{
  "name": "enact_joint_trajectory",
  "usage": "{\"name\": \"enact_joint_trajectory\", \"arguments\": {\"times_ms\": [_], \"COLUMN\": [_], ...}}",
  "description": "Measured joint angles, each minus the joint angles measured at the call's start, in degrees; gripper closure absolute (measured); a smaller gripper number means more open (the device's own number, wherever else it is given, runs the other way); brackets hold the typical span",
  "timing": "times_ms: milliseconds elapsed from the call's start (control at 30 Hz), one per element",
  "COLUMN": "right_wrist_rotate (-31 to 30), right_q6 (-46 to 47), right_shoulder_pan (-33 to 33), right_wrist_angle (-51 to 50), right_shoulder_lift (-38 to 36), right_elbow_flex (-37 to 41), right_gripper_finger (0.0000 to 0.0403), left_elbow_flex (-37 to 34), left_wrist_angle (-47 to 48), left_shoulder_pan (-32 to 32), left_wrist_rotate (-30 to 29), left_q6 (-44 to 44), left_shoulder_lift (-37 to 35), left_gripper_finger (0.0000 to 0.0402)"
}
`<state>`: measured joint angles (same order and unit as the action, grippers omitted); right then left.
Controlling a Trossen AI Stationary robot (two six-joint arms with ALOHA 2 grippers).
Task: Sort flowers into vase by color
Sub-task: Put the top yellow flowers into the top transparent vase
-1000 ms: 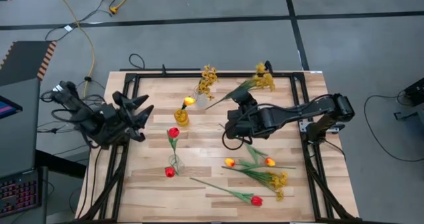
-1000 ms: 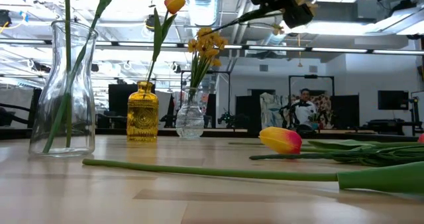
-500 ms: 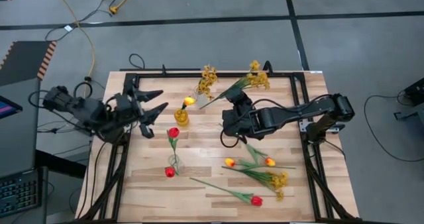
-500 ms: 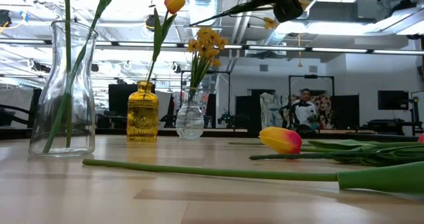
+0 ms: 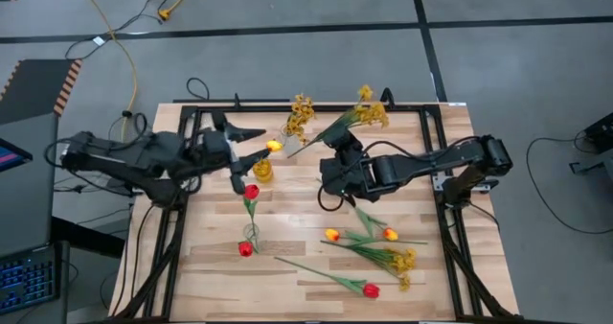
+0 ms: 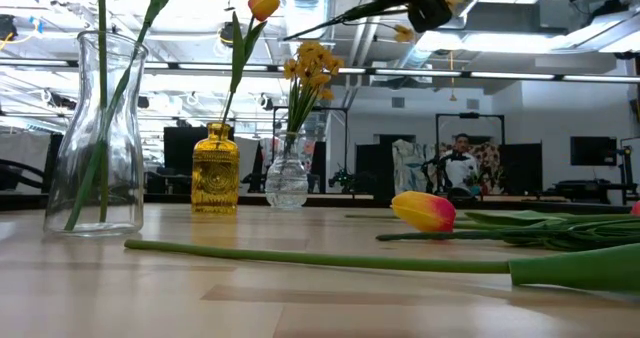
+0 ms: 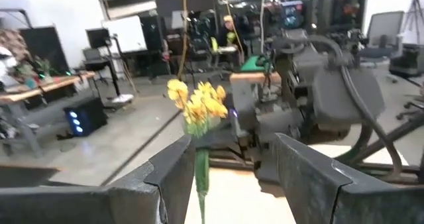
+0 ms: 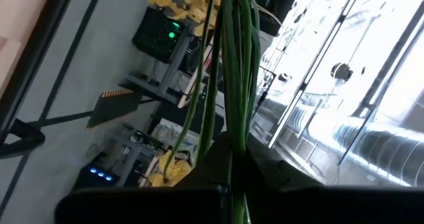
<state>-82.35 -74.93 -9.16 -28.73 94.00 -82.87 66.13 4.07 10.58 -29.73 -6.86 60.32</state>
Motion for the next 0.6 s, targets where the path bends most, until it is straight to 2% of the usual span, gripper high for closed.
{"name": "enact_joint_trajectory", "arguments": {"times_ms": [233,600], "right_wrist_rotate": [0.0,0.3], "right_q6": [-0.1,-0.1], "right_shoulder_pan": [-1.7,-8.4], "right_wrist_angle": [2.8,2.7], "right_shoulder_lift": [0.0,0.0], "right_elbow_flex": [0.0,0.0], "right_gripper_finger": [0.0359,0.0359], "left_elbow_flex": [0.0,0.0], "left_wrist_angle": [0.8,-1.6], "left_shoulder_pan": [-6.5,-9.3], "left_wrist_rotate": [8.4,11.7], "left_q6": [2.7,3.7], "left_shoulder_lift": [3.9,11.4], "left_gripper_finger": [0.021,0.021]}}
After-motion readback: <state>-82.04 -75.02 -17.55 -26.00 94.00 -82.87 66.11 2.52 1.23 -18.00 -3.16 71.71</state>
